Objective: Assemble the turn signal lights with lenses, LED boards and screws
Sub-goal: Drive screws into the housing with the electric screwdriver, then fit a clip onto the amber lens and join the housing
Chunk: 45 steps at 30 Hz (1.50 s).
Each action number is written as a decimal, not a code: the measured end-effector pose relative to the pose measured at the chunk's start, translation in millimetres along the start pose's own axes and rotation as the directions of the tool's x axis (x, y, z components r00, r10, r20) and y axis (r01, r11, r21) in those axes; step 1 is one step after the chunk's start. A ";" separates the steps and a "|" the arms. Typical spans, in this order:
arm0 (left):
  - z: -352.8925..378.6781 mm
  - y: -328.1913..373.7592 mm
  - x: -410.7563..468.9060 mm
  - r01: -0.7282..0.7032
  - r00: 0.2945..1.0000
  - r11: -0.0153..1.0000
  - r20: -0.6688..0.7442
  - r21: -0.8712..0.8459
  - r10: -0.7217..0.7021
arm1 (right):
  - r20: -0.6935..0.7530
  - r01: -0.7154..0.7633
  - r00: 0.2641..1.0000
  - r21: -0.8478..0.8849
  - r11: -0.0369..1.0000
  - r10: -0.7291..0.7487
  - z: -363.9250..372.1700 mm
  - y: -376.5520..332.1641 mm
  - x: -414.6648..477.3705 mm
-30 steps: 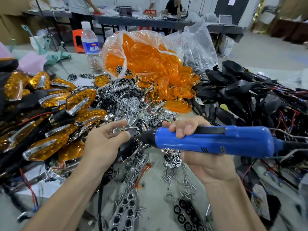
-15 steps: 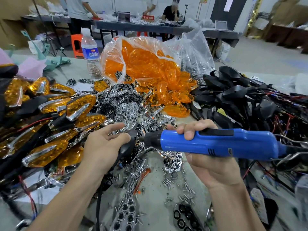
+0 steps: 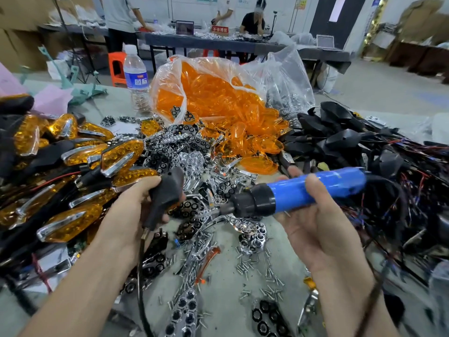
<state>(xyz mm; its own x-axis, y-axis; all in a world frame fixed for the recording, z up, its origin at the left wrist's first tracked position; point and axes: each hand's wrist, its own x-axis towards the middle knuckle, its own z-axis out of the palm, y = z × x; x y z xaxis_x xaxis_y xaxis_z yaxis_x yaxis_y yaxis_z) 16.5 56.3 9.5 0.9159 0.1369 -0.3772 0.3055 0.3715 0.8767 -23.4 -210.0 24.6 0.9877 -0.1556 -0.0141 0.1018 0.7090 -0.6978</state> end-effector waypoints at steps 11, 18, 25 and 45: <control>11.6 -4.1 -4.7 0.143 0.956 0.979 0.277 -0.147 -0.098 | -0.253 -0.189 0.949 -0.934 0.304 -0.186 16.9 10.6 20.6; 7.5 2.8 -22.3 0.094 0.933 0.987 0.357 -0.129 -0.042 | -0.282 -0.320 0.940 -0.922 -0.216 -0.190 14.9 21.2 29.0; 10.9 2.5 -33.3 0.032 0.907 0.999 0.421 -0.005 -0.027 | -0.113 -0.255 0.908 -0.914 -0.315 -0.404 32.3 18.5 6.7; 23.0 -11.4 -36.0 -0.456 0.890 0.877 0.086 0.151 0.447 | 0.301 -0.064 0.926 -0.474 0.878 0.229 45.3 88.4 -18.1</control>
<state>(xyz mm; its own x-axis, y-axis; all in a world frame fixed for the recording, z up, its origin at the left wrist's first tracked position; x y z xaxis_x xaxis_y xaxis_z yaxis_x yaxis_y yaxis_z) -14.0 26.1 20.0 0.9745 0.2087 0.0823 -0.1100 0.1252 0.9860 -26.9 -113.3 -4.5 0.9734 0.2252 0.0423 -0.0296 0.3067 -0.9513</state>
